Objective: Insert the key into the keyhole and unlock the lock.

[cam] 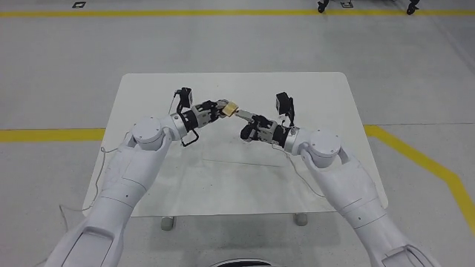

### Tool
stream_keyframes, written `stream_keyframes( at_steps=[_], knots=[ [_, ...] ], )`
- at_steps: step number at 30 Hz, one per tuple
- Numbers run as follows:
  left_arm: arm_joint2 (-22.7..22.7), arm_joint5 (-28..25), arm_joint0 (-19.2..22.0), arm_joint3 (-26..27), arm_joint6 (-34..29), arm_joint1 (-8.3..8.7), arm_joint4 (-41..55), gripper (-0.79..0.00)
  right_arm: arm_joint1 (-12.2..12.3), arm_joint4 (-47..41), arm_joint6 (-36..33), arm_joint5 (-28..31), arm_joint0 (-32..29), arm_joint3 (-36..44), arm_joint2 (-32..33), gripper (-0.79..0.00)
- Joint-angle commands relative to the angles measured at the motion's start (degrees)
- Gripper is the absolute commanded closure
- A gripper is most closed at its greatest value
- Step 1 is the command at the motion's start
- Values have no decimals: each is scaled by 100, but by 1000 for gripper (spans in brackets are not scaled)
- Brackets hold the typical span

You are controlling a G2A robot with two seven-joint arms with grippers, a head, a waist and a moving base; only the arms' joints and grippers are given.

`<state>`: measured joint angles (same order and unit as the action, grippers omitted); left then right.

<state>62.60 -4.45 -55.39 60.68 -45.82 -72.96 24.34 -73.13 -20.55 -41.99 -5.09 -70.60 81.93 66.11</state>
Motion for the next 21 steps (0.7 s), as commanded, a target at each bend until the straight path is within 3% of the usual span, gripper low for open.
stream_keyframes(
  at_steps=[1,6,21],
  knots=[
    [31,-184,-69,90,104,6,-47,0,3,-338,-109,70,-14,-86,75,-228],
    [107,-398,-194,243,199,22,-76,0,-6,-710,-312,137,7,-250,92,-129],
    [124,-424,-286,375,152,28,-136,0,-96,-780,-371,258,333,-632,-331,-148]
  ],
)
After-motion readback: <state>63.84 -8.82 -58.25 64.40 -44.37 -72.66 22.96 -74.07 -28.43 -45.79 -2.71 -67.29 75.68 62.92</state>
